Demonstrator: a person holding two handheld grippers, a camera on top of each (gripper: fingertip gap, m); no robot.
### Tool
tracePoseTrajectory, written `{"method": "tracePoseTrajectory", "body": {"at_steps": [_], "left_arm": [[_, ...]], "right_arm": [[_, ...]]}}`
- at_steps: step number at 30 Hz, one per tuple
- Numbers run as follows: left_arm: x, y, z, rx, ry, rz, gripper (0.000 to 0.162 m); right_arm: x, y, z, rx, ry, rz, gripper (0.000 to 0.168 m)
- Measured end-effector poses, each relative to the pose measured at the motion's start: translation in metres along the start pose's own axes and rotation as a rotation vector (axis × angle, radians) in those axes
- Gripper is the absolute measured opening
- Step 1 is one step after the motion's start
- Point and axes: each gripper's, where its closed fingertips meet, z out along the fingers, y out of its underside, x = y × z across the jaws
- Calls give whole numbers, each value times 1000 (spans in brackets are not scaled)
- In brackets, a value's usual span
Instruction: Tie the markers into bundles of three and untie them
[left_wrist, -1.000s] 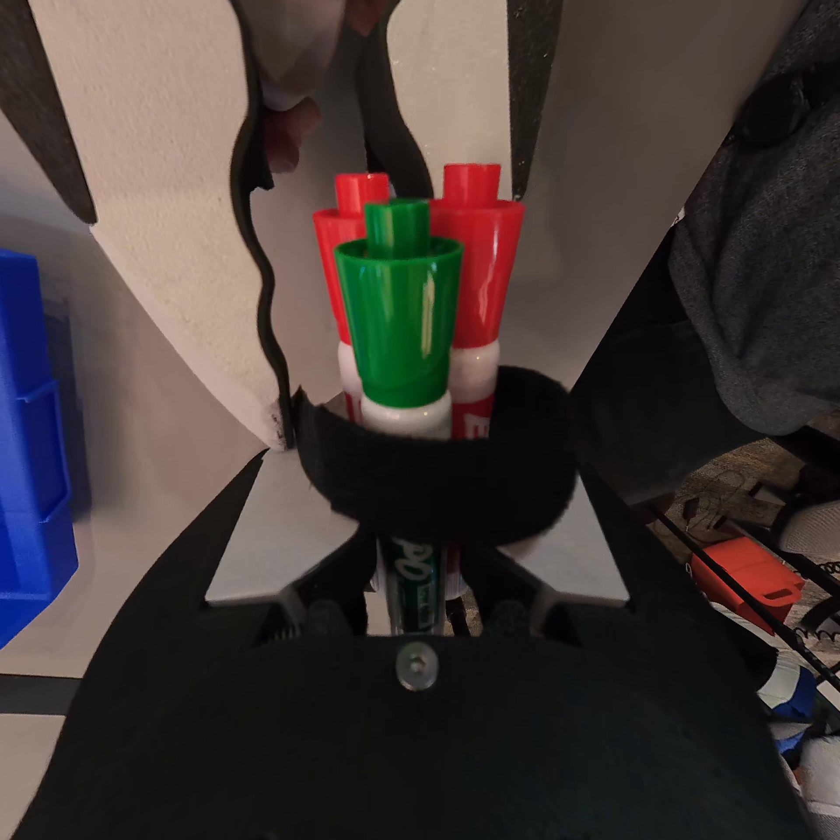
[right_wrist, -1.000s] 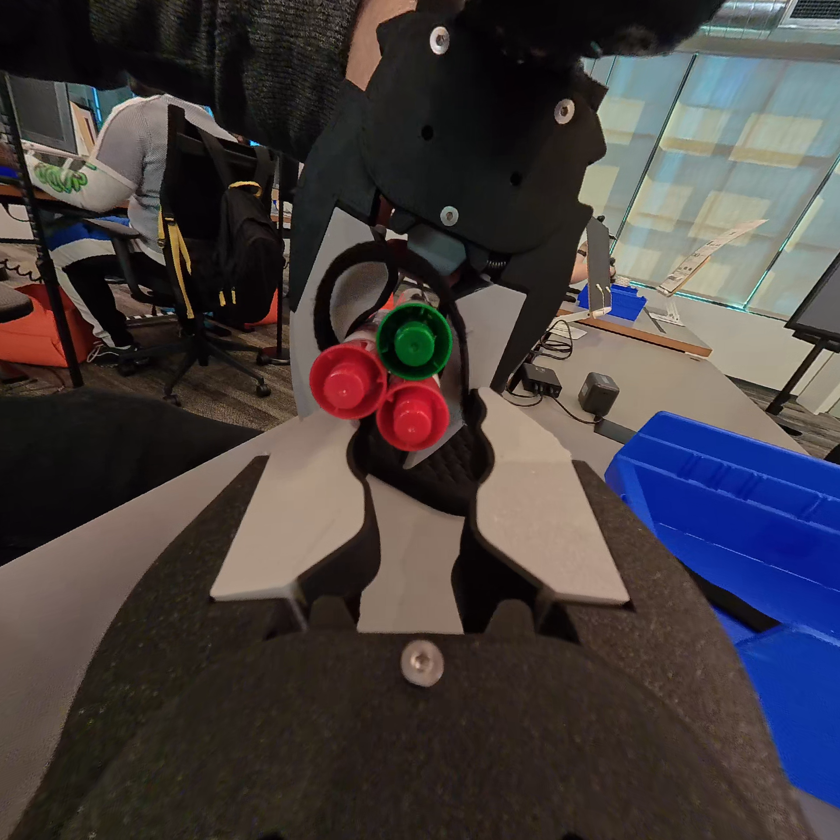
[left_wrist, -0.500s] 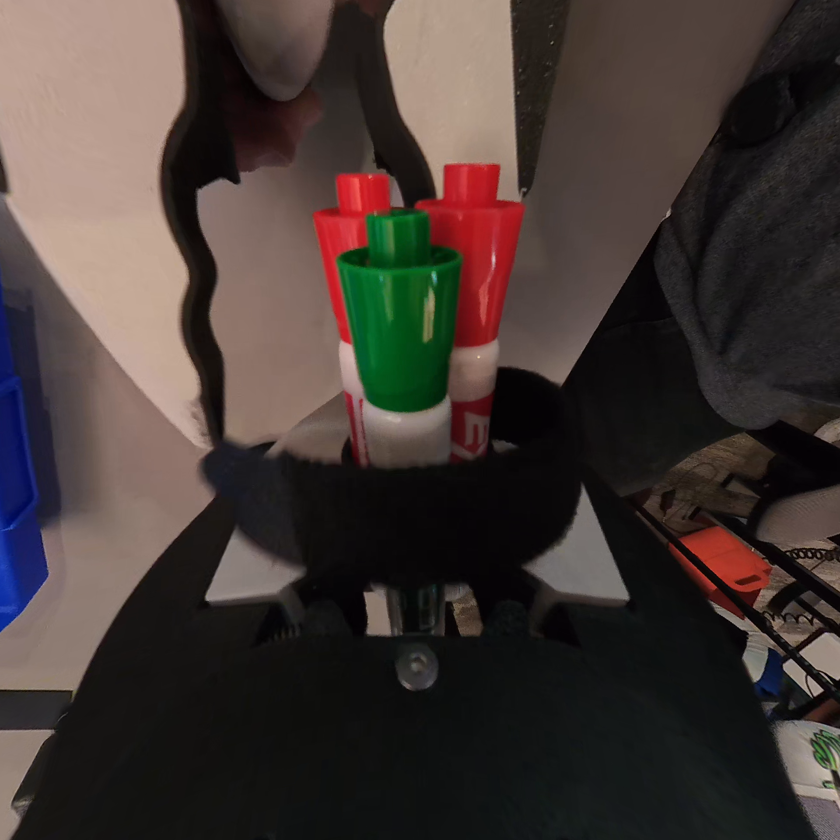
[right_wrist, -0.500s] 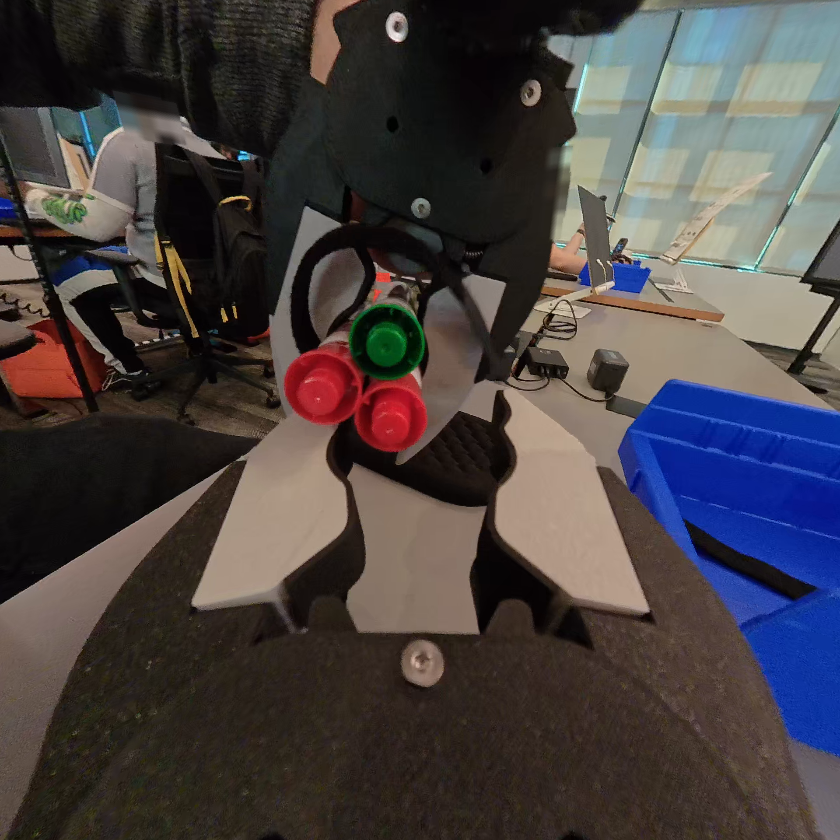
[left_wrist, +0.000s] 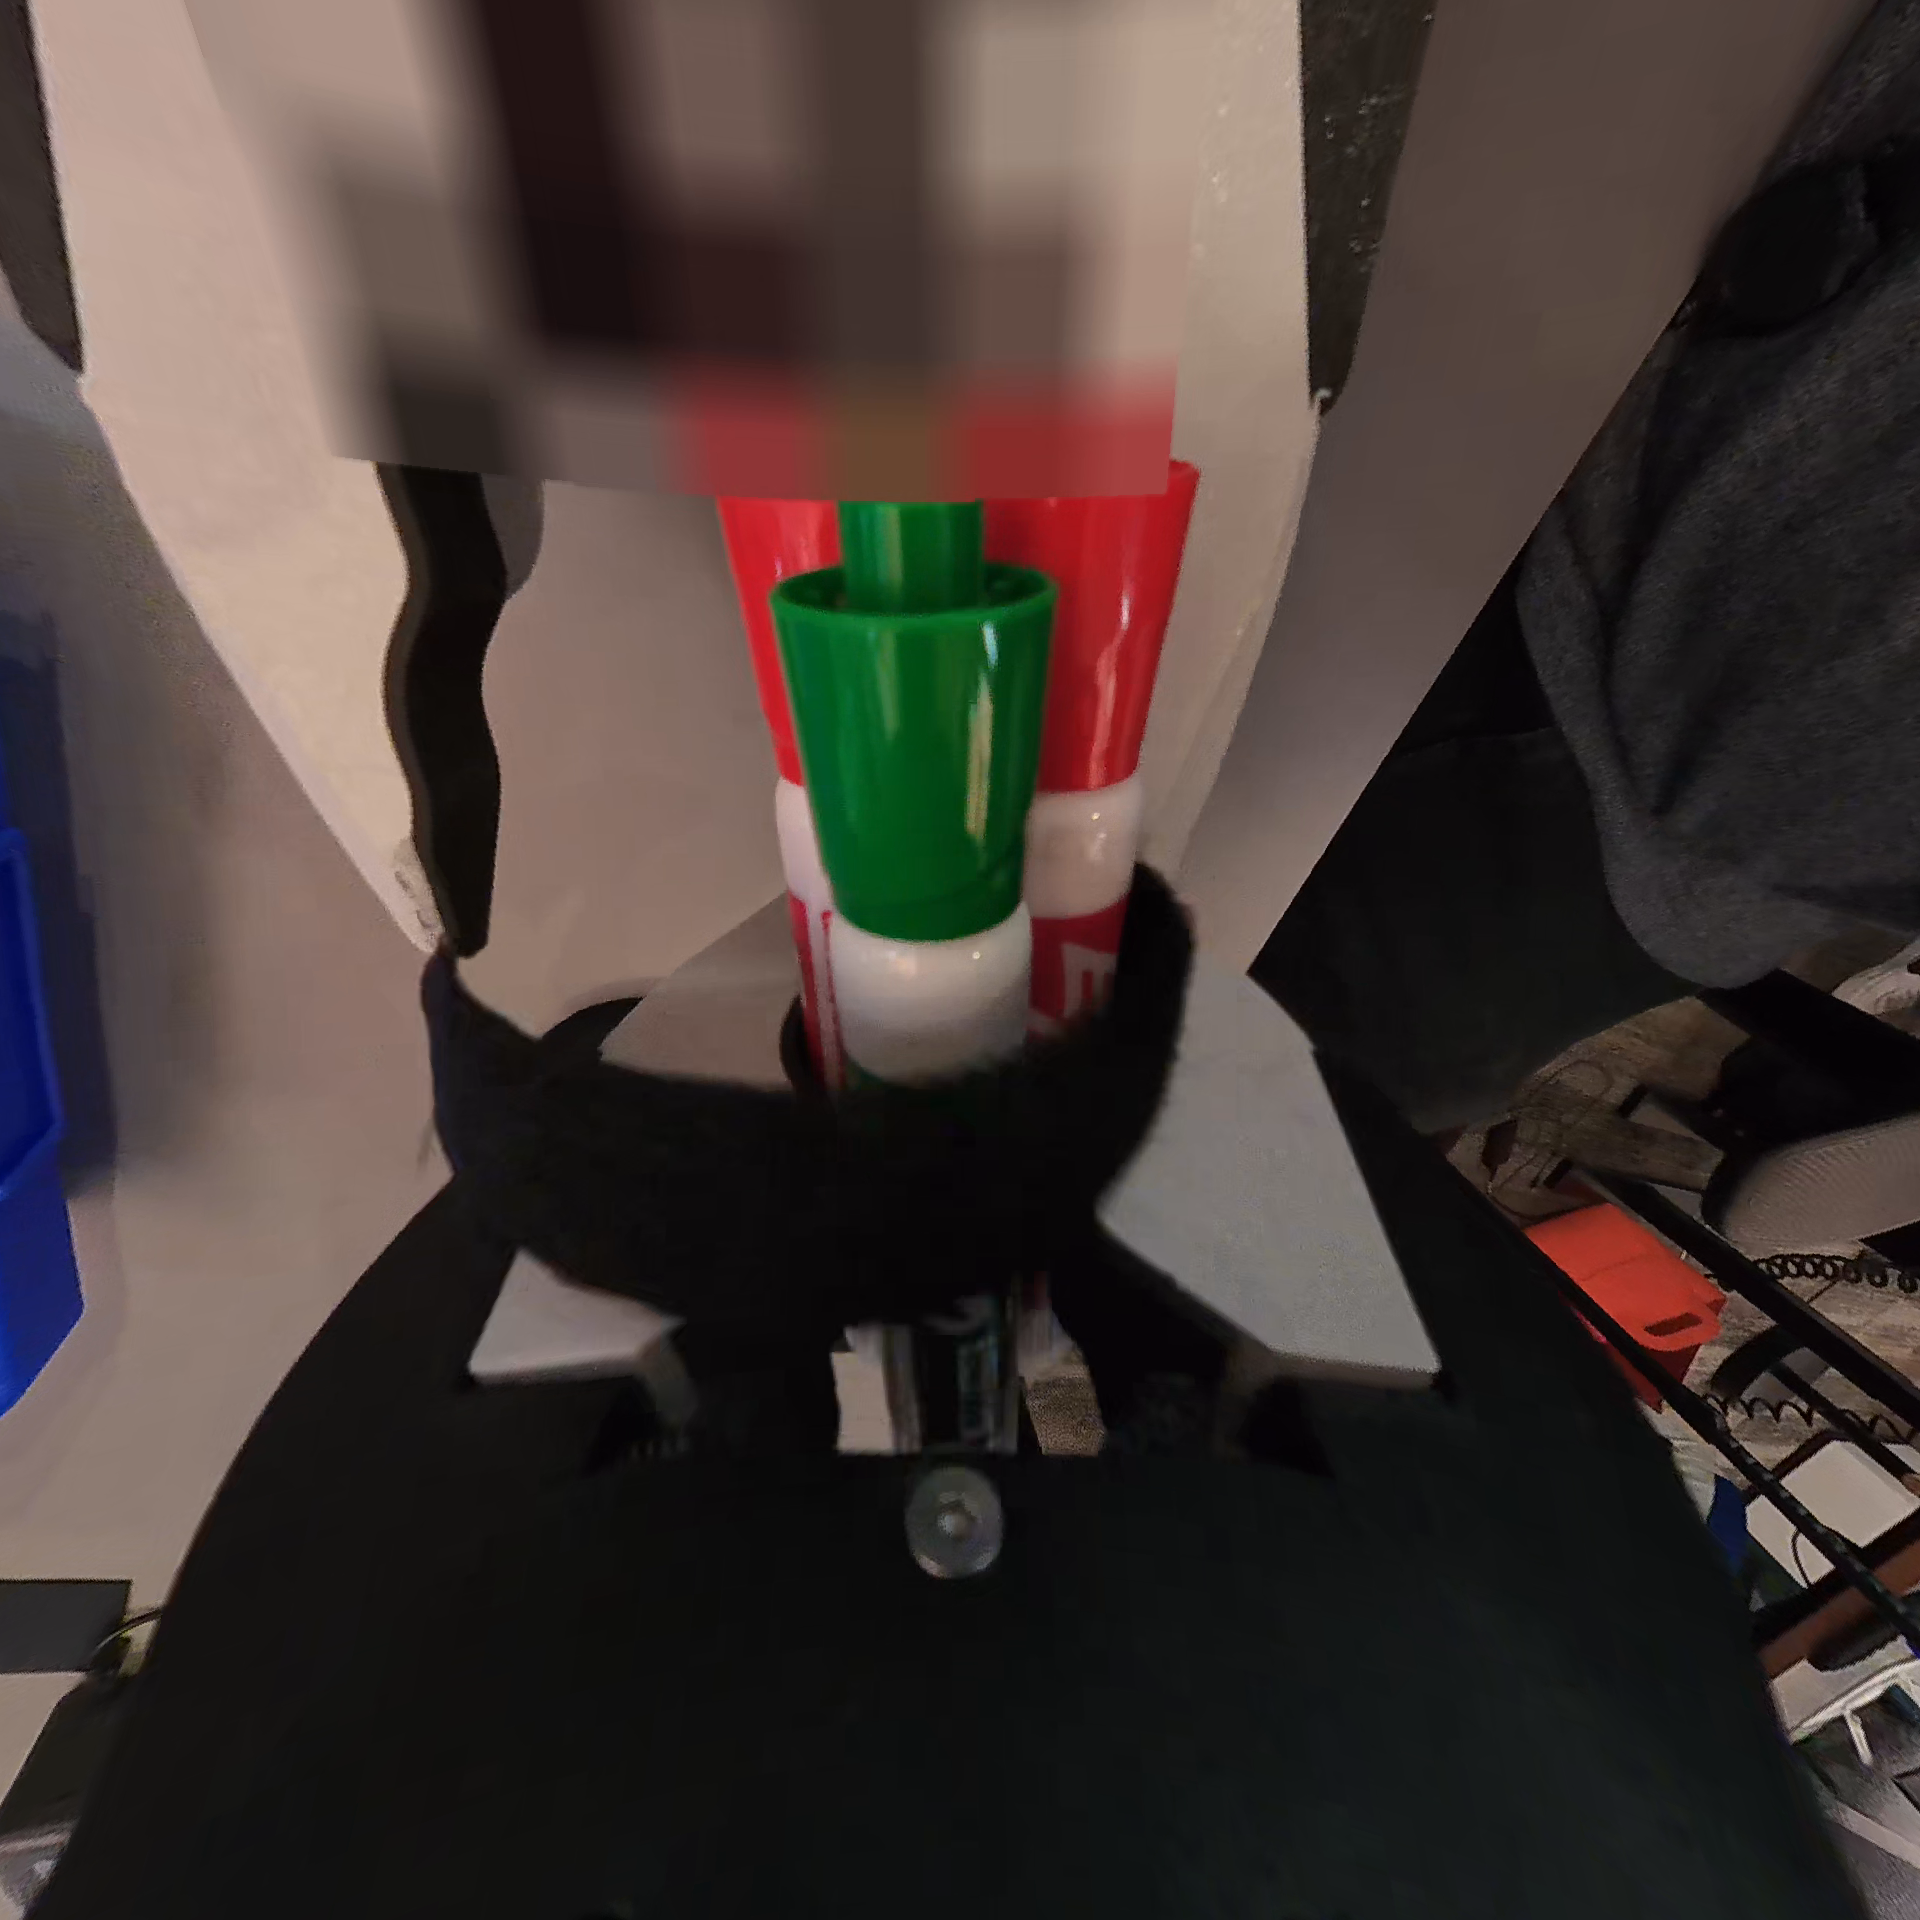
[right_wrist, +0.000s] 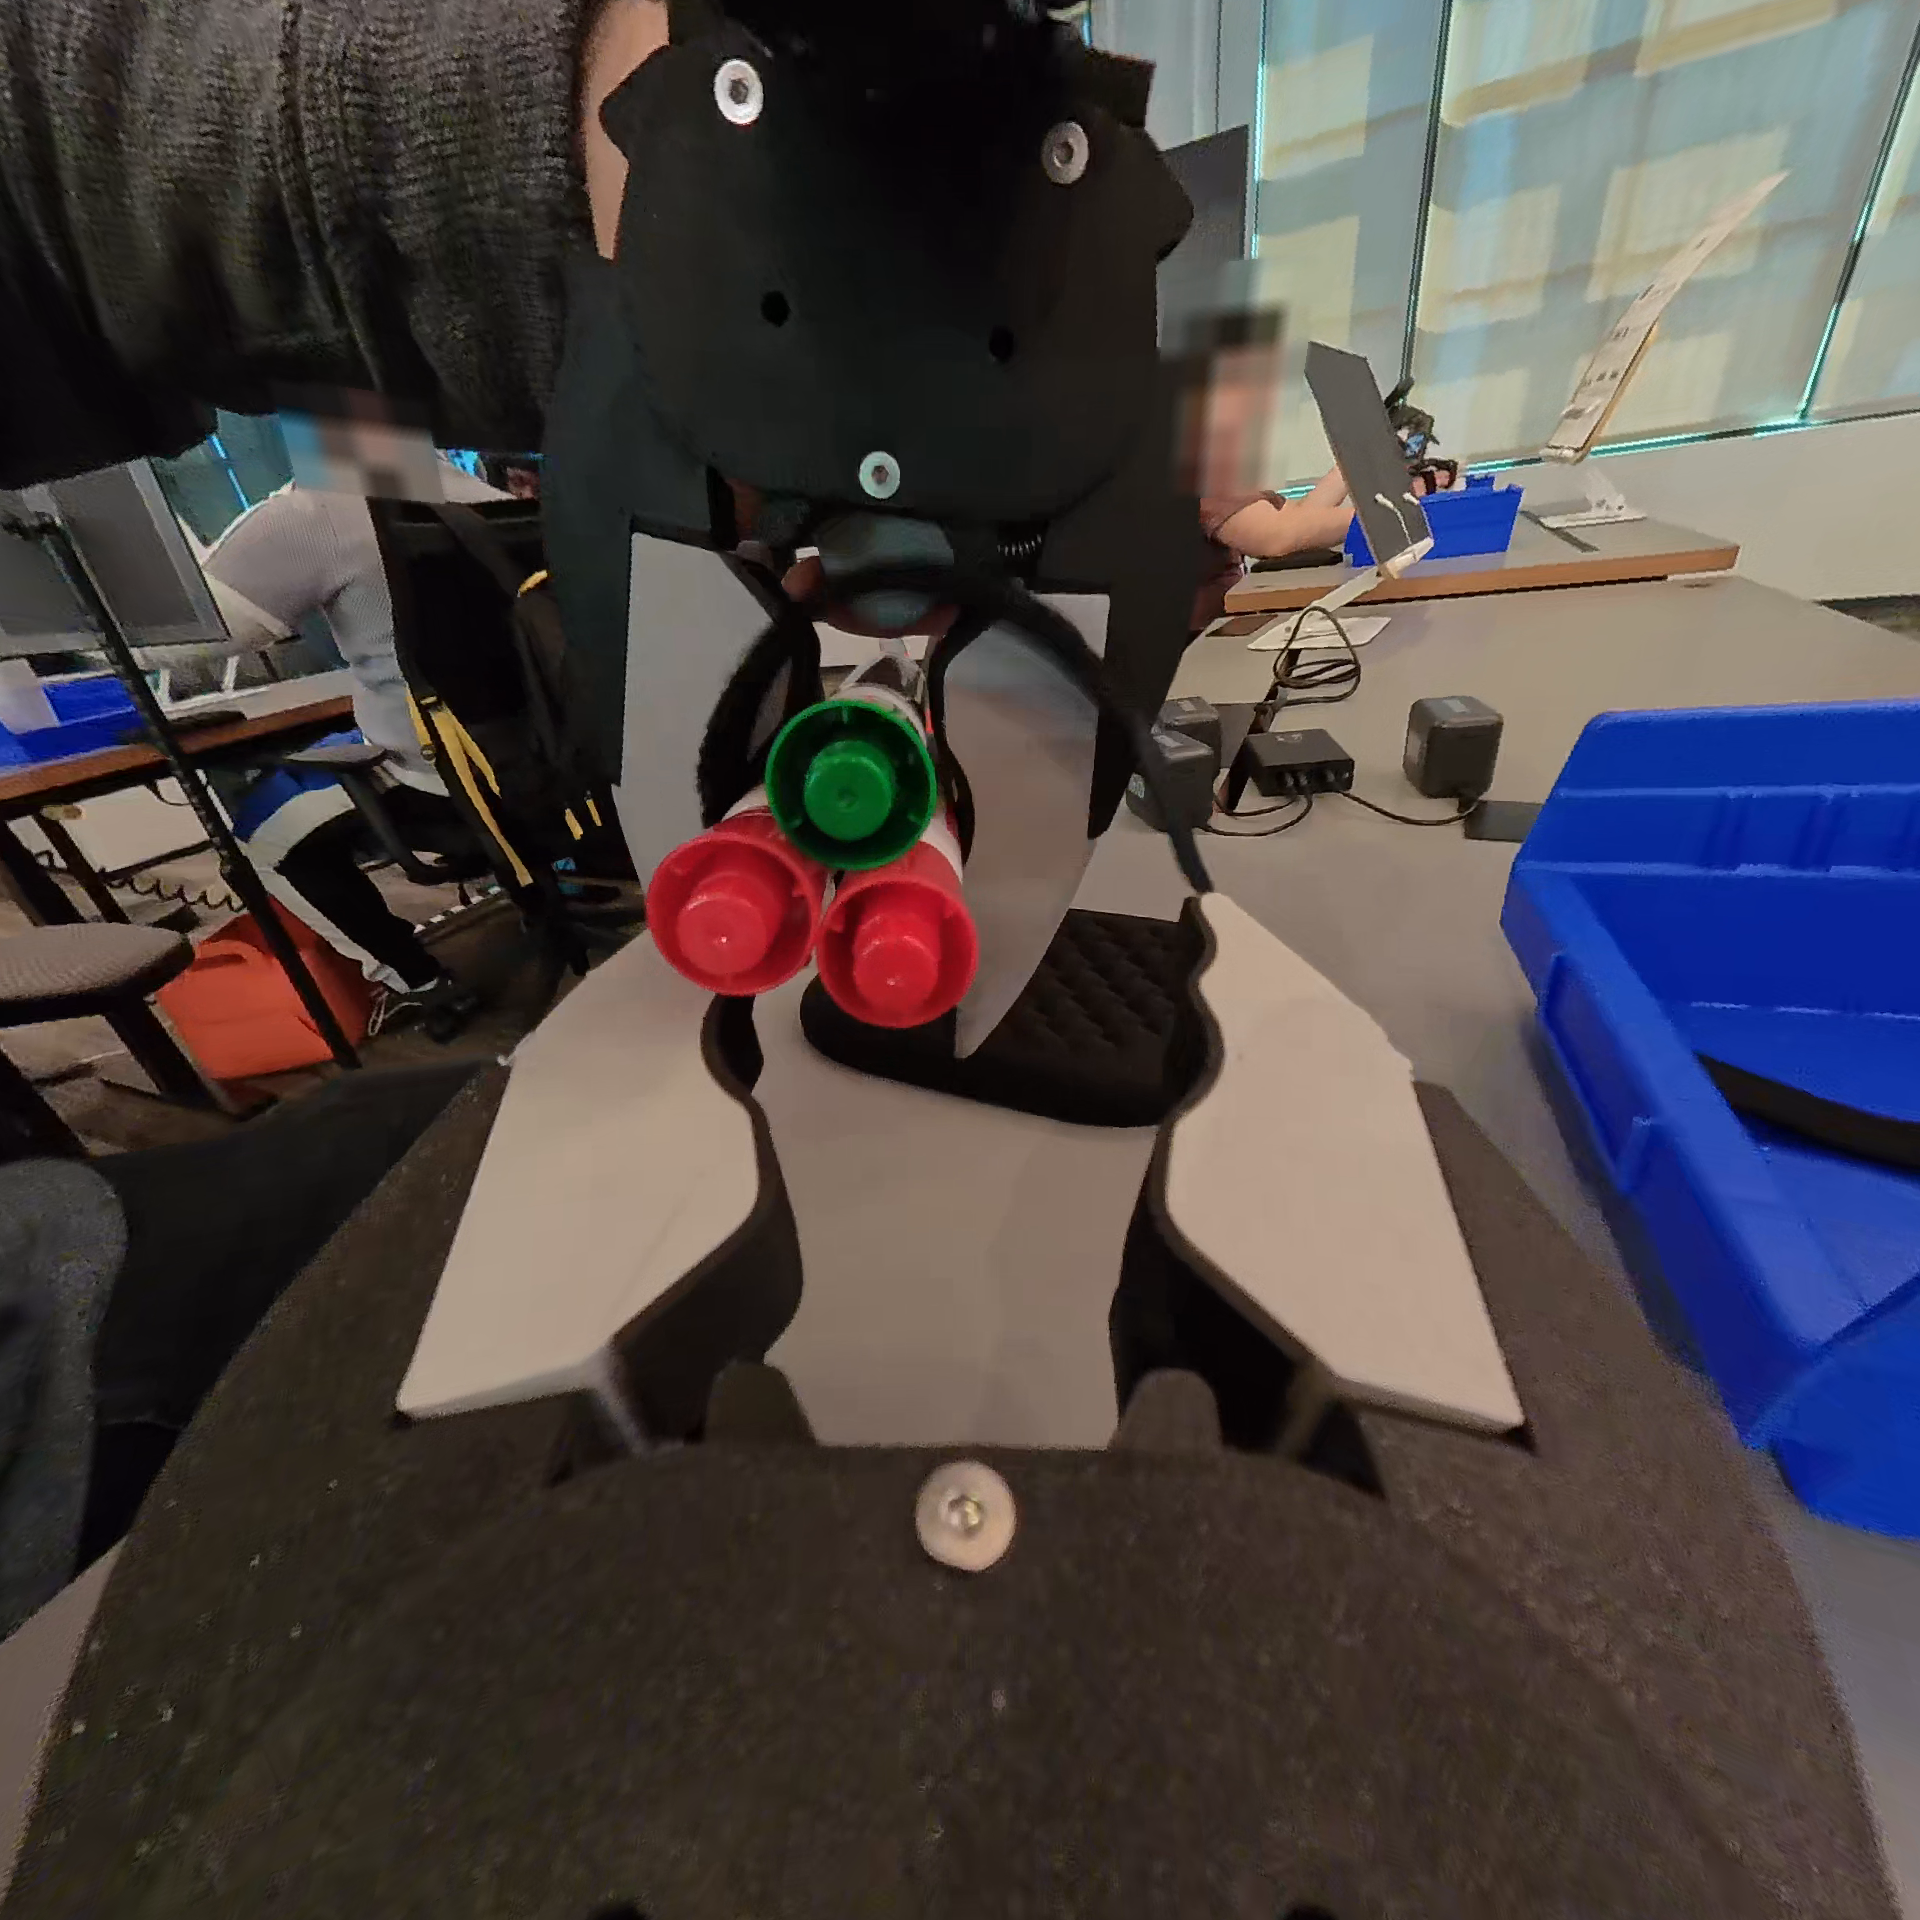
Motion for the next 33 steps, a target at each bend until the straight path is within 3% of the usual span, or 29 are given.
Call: {"method": "tracePoseTrajectory", "body": {"at_steps": [1,4,14,21,27,33], "left_arm": [[0,-1,-1,4,1,-4,43],[-1,-2,-2,5,-4,3,43],[3,-2,3,-11,16,14,45],[3,-2,8,-28,22,27,44],[4,-3,8,-23,22,30,43],[2,-4,5,-13,15,29,44]], "right_arm": [[1,0,0,-1,4,15,76],[4,4,0,-12,30,20,75],[6,-3,-3,6,92,-145,102],[-5,-3,-3,-21,56,-272,82],[-13,-4,-4,-21,15,-272,55],[-17,-4,-3,-14,-18,-239,42]]}}
